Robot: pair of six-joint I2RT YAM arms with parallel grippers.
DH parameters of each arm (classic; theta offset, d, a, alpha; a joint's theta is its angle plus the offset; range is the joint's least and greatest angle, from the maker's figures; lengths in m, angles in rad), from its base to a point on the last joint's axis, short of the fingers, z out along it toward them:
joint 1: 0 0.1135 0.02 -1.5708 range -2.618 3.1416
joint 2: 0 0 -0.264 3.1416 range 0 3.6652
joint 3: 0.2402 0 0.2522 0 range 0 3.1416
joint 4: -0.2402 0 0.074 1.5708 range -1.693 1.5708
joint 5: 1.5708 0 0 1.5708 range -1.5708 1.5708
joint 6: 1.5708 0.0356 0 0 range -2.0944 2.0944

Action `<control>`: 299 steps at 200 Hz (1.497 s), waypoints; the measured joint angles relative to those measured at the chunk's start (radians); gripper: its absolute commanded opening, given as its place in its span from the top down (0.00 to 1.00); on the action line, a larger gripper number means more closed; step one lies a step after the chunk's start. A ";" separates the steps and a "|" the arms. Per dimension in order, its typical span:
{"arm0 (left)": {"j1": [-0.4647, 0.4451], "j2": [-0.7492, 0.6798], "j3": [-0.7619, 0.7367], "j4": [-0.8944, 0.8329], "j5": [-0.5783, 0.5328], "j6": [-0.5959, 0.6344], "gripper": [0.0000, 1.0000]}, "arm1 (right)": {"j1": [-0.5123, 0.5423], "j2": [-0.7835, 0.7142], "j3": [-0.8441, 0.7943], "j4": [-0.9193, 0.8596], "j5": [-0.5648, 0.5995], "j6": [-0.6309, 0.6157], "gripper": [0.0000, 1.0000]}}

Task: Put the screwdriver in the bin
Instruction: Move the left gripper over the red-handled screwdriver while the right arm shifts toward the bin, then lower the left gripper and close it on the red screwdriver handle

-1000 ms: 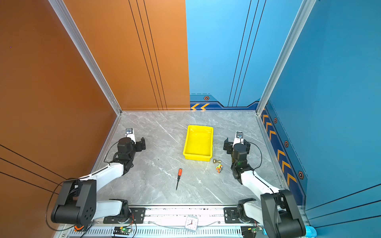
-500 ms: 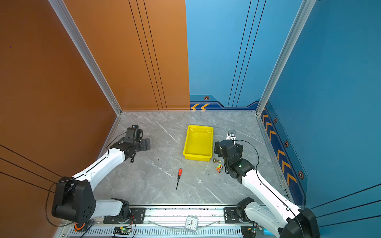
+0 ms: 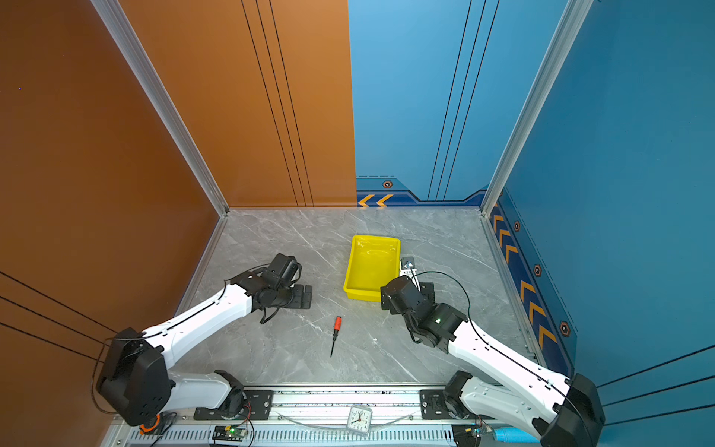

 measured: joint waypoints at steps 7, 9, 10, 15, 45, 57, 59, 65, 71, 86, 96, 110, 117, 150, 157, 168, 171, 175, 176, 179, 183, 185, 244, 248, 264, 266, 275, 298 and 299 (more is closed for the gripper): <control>-0.024 0.004 0.005 -0.011 0.002 -0.021 0.01 | 0.010 0.000 0.000 -0.002 -0.008 -0.002 0.00; -0.031 0.006 0.007 -0.014 0.002 -0.026 0.01 | 0.012 0.000 0.000 -0.002 -0.010 -0.003 0.00; -0.034 0.007 0.008 -0.014 0.002 -0.029 0.01 | 0.014 0.000 0.000 -0.003 -0.013 -0.004 0.00; -0.051 0.014 0.015 -0.021 0.003 -0.045 0.01 | 0.021 0.000 0.000 -0.003 -0.021 -0.008 0.00; -0.137 0.075 0.053 -0.037 0.003 -0.137 0.00 | 0.051 -0.034 -0.016 -0.002 -0.087 -0.035 0.00; -0.168 0.108 0.076 -0.048 0.002 -0.169 0.00 | 0.060 -0.077 -0.041 0.006 -0.115 -0.047 0.00; -0.174 0.115 0.081 -0.051 0.000 -0.174 0.00 | 0.061 -0.084 -0.044 0.006 -0.118 -0.048 0.00; -0.190 0.133 0.098 -0.060 -0.002 -0.188 0.01 | 0.062 -0.110 -0.061 0.013 -0.129 -0.054 0.00; -0.203 0.148 0.115 -0.064 -0.004 -0.200 0.01 | 0.063 -0.133 -0.076 0.017 -0.139 -0.059 0.00; -0.235 0.185 0.158 -0.067 -0.008 -0.226 0.04 | 0.063 -0.177 -0.105 0.023 -0.158 -0.071 0.00; -0.250 0.208 0.183 -0.068 -0.010 -0.237 0.07 | 0.063 -0.196 -0.116 0.024 -0.173 -0.077 0.00; -0.267 0.249 0.214 -0.067 -0.011 -0.253 0.08 | 0.063 -0.218 -0.128 0.029 -0.185 -0.092 0.00; -0.272 0.272 0.227 -0.067 -0.012 -0.258 0.09 | 0.063 -0.229 -0.134 0.030 -0.189 -0.099 0.00; -0.298 0.374 0.262 -0.067 -0.012 -0.274 0.13 | 0.063 -0.278 -0.158 0.032 -0.200 -0.122 0.00; -0.303 0.388 0.262 -0.067 -0.013 -0.277 0.18 | 0.063 -0.285 -0.161 0.031 -0.200 -0.124 0.00; -0.311 0.405 0.264 -0.069 -0.013 -0.282 0.21 | 0.063 -0.293 -0.161 0.032 -0.200 -0.125 0.00; -0.314 0.410 0.264 -0.069 -0.013 -0.284 0.22 | 0.063 -0.294 -0.161 0.032 -0.200 -0.125 0.00; -0.315 0.414 0.264 -0.069 -0.013 -0.284 0.23 | 0.063 -0.295 -0.161 0.032 -0.200 -0.126 0.00; -0.316 0.416 0.264 -0.070 -0.013 -0.283 0.24 | 0.063 -0.295 -0.161 0.032 -0.200 -0.126 0.00; -0.318 0.419 0.264 -0.069 -0.013 -0.288 0.24 | 0.063 -0.295 -0.161 0.031 -0.200 -0.127 0.00; -0.320 0.423 0.264 -0.070 -0.014 -0.286 0.25 | 0.063 -0.296 -0.161 0.031 -0.200 -0.129 0.00; -0.321 0.426 0.264 -0.070 -0.014 -0.289 0.25 | 0.063 -0.296 -0.161 0.031 -0.200 -0.130 0.00; -0.327 0.479 0.269 -0.069 -0.024 -0.299 0.44 | 0.063 -0.298 -0.163 0.031 -0.203 -0.149 0.00; -0.327 0.482 0.270 -0.069 -0.024 -0.298 0.45 | 0.063 -0.298 -0.163 0.032 -0.203 -0.149 0.00; -0.327 0.494 0.278 -0.068 -0.027 -0.299 0.49 | 0.063 -0.298 -0.164 0.032 -0.203 -0.148 0.00; -0.327 0.496 0.280 -0.068 -0.027 -0.300 0.49 | 0.063 -0.298 -0.164 0.032 -0.203 -0.148 0.00; -0.327 0.502 0.285 -0.066 -0.028 -0.298 0.51 | 0.063 -0.299 -0.166 0.032 -0.203 -0.148 0.00; -0.328 0.516 0.293 -0.065 -0.028 -0.299 0.55 | 0.063 -0.313 -0.174 0.031 -0.203 -0.148 0.00; -0.328 0.517 0.293 -0.065 -0.029 -0.299 0.55 | 0.063 -0.314 -0.174 0.031 -0.203 -0.148 0.00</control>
